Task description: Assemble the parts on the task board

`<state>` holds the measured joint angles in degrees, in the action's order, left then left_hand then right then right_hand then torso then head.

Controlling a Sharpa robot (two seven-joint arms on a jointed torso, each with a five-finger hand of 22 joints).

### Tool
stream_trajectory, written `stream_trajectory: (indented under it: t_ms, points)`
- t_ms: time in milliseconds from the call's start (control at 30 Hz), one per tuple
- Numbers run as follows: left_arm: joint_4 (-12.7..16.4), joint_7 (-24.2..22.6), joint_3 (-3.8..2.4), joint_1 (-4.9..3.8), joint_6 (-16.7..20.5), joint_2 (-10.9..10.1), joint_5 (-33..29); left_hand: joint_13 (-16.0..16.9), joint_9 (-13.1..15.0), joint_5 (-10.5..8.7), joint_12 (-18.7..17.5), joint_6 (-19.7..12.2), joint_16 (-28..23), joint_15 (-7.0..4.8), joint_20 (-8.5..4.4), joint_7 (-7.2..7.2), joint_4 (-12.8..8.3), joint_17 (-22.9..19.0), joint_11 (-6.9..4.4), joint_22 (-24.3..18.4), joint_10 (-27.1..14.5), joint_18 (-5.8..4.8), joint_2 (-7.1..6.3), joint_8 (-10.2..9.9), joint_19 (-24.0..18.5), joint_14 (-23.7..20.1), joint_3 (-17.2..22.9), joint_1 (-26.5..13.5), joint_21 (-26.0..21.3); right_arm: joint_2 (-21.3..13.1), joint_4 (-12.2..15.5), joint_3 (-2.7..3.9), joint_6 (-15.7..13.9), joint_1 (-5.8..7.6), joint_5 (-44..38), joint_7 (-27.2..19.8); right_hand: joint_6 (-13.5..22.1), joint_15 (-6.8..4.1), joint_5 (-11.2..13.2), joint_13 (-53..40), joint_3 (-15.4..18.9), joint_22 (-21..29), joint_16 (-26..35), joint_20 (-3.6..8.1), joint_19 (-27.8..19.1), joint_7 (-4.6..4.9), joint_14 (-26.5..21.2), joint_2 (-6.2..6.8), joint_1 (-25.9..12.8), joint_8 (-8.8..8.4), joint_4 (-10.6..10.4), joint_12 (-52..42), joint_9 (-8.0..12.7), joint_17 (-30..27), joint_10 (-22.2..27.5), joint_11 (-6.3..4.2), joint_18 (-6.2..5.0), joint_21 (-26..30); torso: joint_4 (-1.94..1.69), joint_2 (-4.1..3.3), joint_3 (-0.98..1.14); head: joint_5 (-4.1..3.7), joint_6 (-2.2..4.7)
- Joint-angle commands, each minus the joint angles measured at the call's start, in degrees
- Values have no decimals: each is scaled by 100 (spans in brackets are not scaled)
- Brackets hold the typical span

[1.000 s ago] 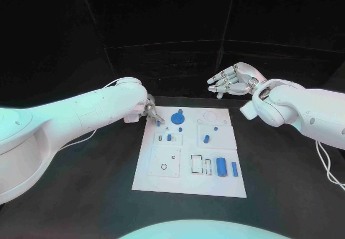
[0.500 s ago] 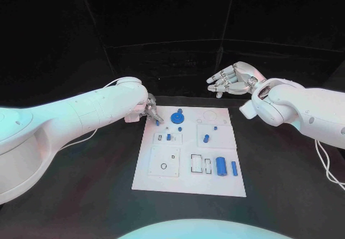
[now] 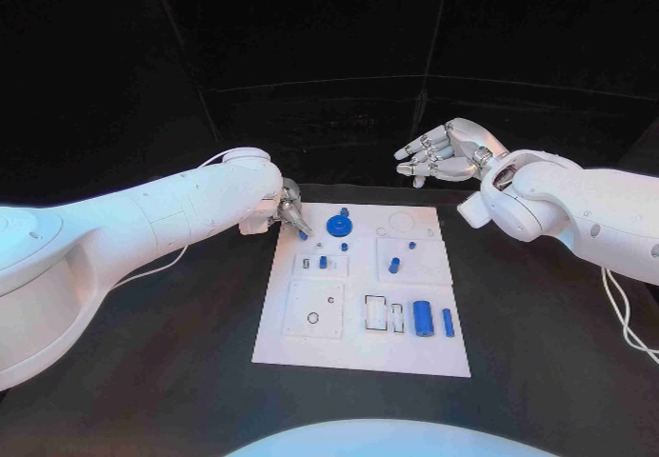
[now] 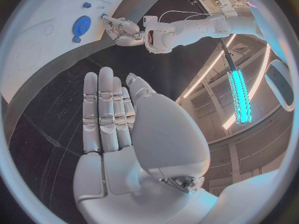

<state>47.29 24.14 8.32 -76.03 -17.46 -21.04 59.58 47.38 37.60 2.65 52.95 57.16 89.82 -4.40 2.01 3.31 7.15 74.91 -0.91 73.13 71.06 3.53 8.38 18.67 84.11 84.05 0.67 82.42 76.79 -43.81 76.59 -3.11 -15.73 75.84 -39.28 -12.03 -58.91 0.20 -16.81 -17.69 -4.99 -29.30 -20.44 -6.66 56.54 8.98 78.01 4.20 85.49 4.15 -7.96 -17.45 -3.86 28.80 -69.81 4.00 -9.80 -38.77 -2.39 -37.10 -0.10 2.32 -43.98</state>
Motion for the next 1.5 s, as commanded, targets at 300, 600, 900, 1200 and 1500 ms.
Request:
stream_trajectory:
  t_ms: [300,600,900,1200,1500]
  points:
    - [566,-7,-16,-64,598,-421,-578,-22,210,5,-17,-46,18,-28,-50,-42,-366,1509,-32,-5,135,30,-168,163,35,595,852,-96,-44,-25,-22,4,35,14,-3,-43,-12,9,-33,10,-17,9,38,-8,50,6,51,-20,-36,-21,-8,36,3,9,-32,5,-64,40,-27,15,5,17,47]
    - [1498,296,-26,-171,1242,-991,-876,66,342,10,96,-76,18,-34,-63,-55,-448,1509,-66,6,252,31,-475,305,47,595,1633,-424,-59,-56,-20,4,36,14,-3,-32,-12,9,-33,10,-17,9,38,-8,50,6,51,-20,-36,-21,-8,36,3,9,-32,5,-64,40,-65,37,34,35,34]
    - [2483,374,9,-106,1801,-1510,-348,107,452,15,166,-98,18,-51,-76,-75,-508,1509,-71,36,319,27,-807,444,65,595,2391,-757,-55,-72,-21,4,37,14,-3,-31,-12,9,-33,10,-17,9,38,-8,50,6,51,-20,-36,-21,-8,36,3,9,-32,5,-64,40,-53,35,24,54,22]
    - [3066,332,170,44,2195,-1779,301,106,501,16,182,-99,18,-58,-82,-85,-564,1509,-83,64,352,21,-979,512,80,595,2774,-902,-44,-82,-15,3,37,13,-3,-38,-12,9,-33,10,-17,9,38,-8,50,6,51,-20,-36,-21,-8,36,3,9,-32,5,-64,40,-58,36,26,56,33]
    - [3305,318,297,109,2320,-1835,684,124,520,15,206,-96,18,-63,-85,-90,-597,1509,-88,78,380,19,-1059,541,87,595,2941,-955,-38,-88,-14,3,42,13,-3,-41,-12,9,-33,10,-17,9,38,-8,50,6,51,-20,-36,-21,-8,36,3,9,-32,5,-64,40,-49,36,29,88,-11]
